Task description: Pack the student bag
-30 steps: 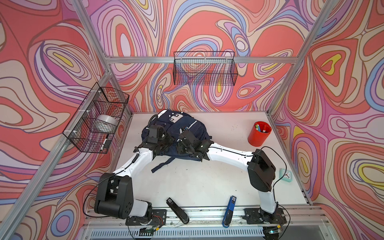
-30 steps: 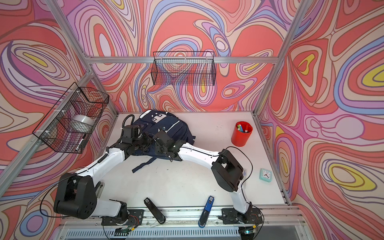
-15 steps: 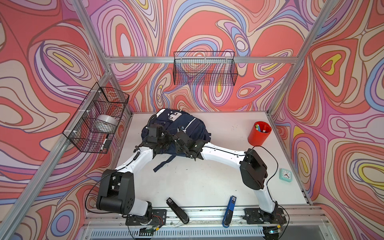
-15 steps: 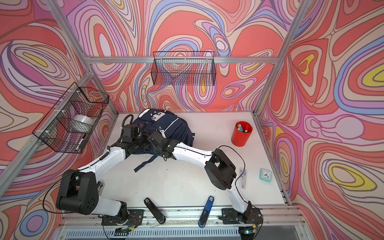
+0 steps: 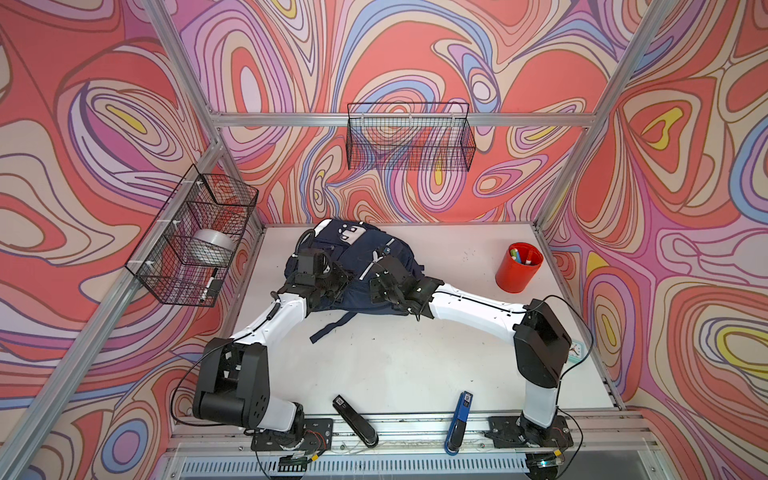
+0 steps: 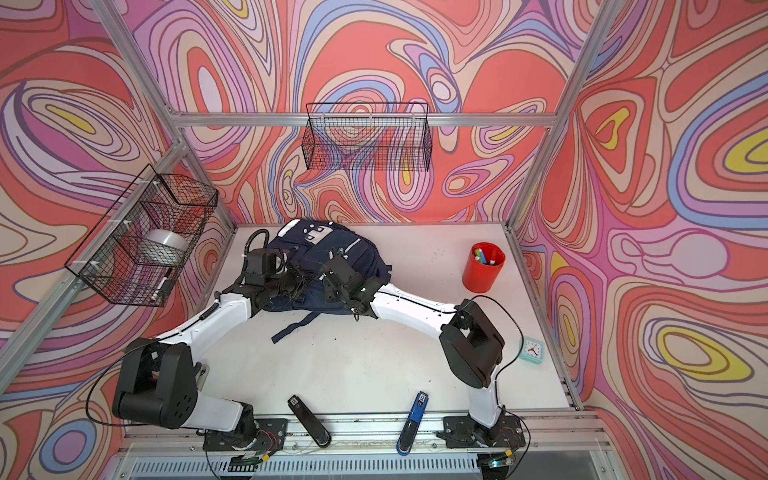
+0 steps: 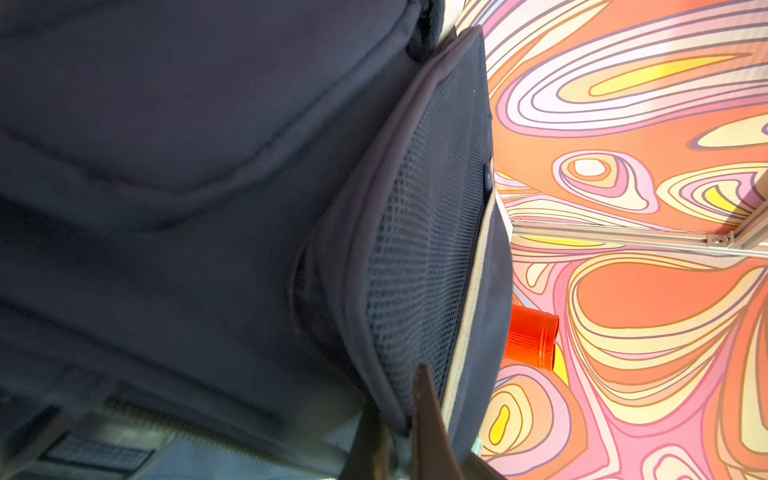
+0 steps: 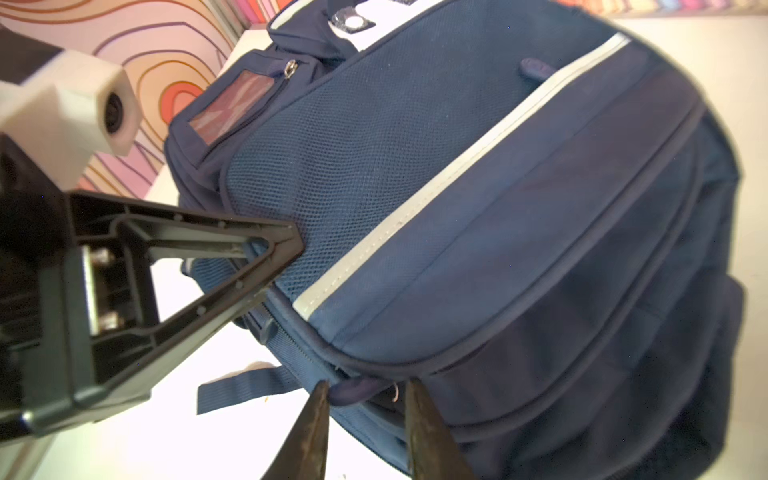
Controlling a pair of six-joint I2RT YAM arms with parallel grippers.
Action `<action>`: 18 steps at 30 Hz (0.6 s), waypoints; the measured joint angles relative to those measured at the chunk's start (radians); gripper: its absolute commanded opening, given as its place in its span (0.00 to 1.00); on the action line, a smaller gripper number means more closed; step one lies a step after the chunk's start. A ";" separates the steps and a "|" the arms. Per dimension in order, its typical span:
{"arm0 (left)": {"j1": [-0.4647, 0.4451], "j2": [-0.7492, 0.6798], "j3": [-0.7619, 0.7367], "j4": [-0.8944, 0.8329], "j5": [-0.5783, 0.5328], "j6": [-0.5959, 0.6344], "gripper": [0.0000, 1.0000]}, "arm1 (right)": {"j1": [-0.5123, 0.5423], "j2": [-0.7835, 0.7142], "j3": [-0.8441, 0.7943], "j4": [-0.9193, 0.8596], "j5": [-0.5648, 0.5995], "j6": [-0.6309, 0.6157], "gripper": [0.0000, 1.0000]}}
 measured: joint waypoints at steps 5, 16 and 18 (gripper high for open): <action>0.000 0.013 0.000 0.001 0.007 0.000 0.00 | -0.048 -0.001 -0.023 0.012 -0.147 -0.013 0.38; 0.001 0.013 -0.009 0.023 0.021 -0.004 0.00 | -0.098 -0.017 0.039 -0.066 -0.224 -0.082 0.36; 0.001 0.013 -0.010 0.026 0.022 -0.005 0.00 | -0.099 -0.016 0.039 -0.073 -0.229 -0.091 0.40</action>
